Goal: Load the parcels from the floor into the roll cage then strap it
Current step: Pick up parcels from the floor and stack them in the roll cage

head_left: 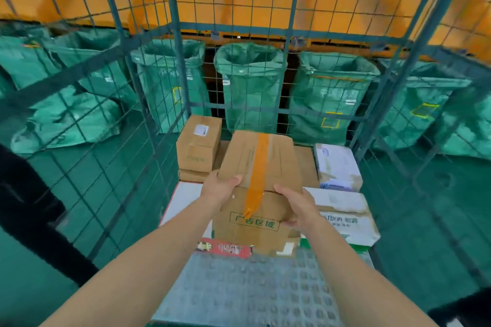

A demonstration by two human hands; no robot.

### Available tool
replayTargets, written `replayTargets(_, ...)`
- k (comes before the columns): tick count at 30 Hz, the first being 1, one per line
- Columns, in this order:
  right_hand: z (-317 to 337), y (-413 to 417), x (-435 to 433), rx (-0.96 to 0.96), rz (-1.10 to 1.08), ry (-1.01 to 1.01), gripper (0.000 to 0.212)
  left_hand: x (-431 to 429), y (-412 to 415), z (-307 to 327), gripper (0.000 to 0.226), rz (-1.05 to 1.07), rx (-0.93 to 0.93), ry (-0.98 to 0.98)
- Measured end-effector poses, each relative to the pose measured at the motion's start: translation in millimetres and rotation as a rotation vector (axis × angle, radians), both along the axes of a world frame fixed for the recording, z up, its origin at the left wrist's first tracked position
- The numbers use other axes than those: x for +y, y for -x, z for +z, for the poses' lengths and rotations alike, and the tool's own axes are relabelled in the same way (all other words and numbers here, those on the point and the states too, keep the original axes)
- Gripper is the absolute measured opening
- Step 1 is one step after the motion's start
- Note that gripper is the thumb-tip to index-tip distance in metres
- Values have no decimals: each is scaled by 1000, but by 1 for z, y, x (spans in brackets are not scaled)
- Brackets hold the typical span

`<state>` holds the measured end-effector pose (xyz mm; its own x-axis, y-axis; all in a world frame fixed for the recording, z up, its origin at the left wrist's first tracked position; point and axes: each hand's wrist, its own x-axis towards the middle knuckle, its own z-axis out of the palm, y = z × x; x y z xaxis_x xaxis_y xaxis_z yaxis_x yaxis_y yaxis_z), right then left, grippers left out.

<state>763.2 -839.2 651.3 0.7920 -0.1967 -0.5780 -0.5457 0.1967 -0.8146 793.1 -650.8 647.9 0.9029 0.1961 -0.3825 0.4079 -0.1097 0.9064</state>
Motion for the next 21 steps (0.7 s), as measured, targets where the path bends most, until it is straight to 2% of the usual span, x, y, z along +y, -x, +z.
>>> replayTargets(3,-12,-75,7,14,6,5,87,7,-69,-8,57,11,7,-25)
replayTargets(4,-17,-102,10,24,16,6,86,10,-94,-12,57,18,18,-32)
replayTargets(7,-35,-188,15,26,27,10,61,16,-172,-28,58,54,32,-28)
replayTargets(10,-60,-271,22,24,19,33,61,22,-248,-46,63,77,60,-46)
replayTargets(18,-145,-450,37,40,65,107,46,41,-414,-124,51,109,66,-117)
replayTargets(21,-181,-498,50,42,100,125,53,52,-459,-156,51,140,56,-141)
